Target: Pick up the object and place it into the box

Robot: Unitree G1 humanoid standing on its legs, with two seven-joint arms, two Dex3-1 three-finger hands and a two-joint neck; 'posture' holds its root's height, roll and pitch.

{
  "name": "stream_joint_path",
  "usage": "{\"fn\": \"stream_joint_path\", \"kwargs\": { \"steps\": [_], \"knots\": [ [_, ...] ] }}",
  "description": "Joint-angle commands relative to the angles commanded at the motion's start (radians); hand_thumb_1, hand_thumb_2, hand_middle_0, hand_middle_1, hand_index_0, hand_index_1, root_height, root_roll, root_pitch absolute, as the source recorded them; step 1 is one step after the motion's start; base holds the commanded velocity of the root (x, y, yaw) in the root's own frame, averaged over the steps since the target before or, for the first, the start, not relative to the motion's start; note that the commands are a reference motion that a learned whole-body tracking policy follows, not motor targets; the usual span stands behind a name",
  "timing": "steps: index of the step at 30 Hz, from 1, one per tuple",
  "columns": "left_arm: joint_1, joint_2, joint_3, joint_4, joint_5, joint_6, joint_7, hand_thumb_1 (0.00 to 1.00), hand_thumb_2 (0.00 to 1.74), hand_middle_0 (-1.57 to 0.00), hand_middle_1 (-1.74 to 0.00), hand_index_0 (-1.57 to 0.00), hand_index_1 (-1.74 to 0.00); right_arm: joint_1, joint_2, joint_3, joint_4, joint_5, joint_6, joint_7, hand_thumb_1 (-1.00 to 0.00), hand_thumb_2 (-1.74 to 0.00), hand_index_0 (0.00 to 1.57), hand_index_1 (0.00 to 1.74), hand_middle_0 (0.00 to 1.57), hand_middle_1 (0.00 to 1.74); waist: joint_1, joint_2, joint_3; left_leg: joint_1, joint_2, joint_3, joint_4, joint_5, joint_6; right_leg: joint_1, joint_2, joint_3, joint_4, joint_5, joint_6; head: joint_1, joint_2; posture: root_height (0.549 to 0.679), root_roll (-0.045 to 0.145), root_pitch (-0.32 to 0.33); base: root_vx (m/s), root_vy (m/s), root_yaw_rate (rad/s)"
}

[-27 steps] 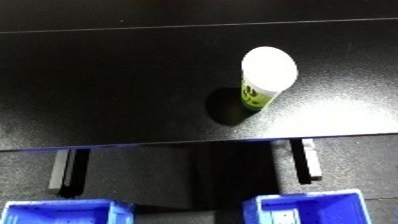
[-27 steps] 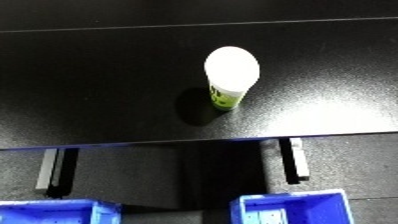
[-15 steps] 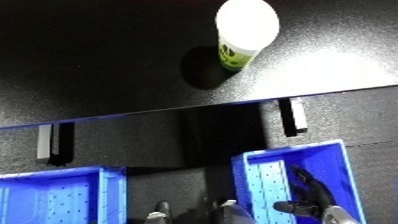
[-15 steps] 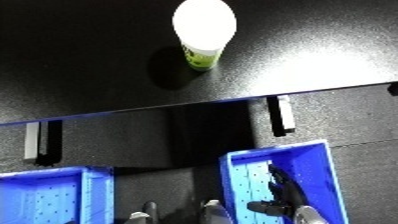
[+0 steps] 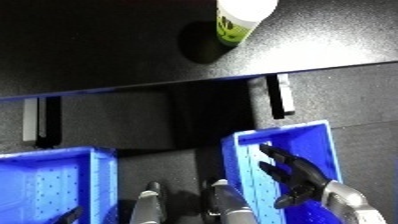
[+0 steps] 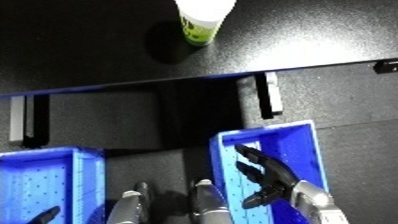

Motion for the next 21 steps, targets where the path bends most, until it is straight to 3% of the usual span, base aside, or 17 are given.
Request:
{"fn": "stream_joint_path", "kwargs": {
  "steps": [7,11,14,17,21],
  "knots": [
    [0.022,0.017,0.014,0.032,-0.008,-0.028,-0.014,0.0,0.0,0.0,0.0,0.0,0.0,0.03,-0.082,-0.015,-0.266,0.045,0.069,0.176,0.0,0.0,0.0,0.0,0.0,0.0,-0.013,-0.013,-0.008,0.004,0.013,0.005,-0.004,0.001,-0.0072,0.0,-0.0065,-0.005,0.003,-0.003,0.0023,-0.035,0.033,0.621,0.024,-0.044,0.039,-0.001,-0.037],
    [0.024,0.027,0.018,0.058,-0.01,-0.041,-0.029,0.0,0.0,0.0,0.0,0.0,0.0,0.017,-0.13,-0.04,-0.409,0.13,0.081,0.266,0.0,0.0,0.0,0.0,0.0,0.0,-0.017,-0.018,-0.012,0.006,0.02,0.005,0.003,-0.004,-0.0112,0.004,-0.0099,-0.007,0.009,-0.009,0.0025,-0.044,0.043,0.621,0.024,-0.046,0.051,-0.004,-0.003],
    [0.028,0.026,0.018,0.076,-0.009,-0.053,-0.036,0.0,0.0,0.0,0.0,0.0,0.0,0.004,-0.134,-0.082,-0.503,0.244,0.054,0.321,0.0,0.0,0.0,0.0,0.0,0.0,-0.02,-0.018,-0.017,0.006,0.022,0.003,0.011,-0.01,-0.012,0.006,-0.0106,-0.008,0.016,-0.015,0.0037,-0.044,0.043,0.62,0.024,-0.047,0.056,0.003,0.005],
    [0.029,0.018,0.016,0.101,-0.003,-0.069,-0.041,0.0,0.0,0.0,0.0,0.0,0.0,-0.017,-0.103,-0.13,-0.557,0.358,-0.004,0.363,0.0,0.0,0.0,0.0,0.0,0.0,-0.021,-0.016,-0.022,0.005,0.022,0.001,0.021,-0.019,-0.0105,0.009,-0.01,-0.007,0.021,-0.02,0.006,-0.043,0.05,0.62,0.025,-0.049,0.063,0.005,0.001],
    [0.025,0.004,0.014,0.128,0.009,-0.084,-0.047,0.0,0.0,0.0,0.0,0.0,0.0,-0.059,-0.051,-0.183,-0.605,0.509,-0.089,0.346,0.0,0.0,0.0,0.0,0.0,0.0,-0.022,-0.011,-0.026,0.001,0.02,0.0,0.04,-0.03,-0.0084,0.009,-0.0089,-0.005,0.03,-0.025,0.0066,-0.034,0.071,0.619,0.027,-0.052,0.057,0.006,0.002]
  ]
}}
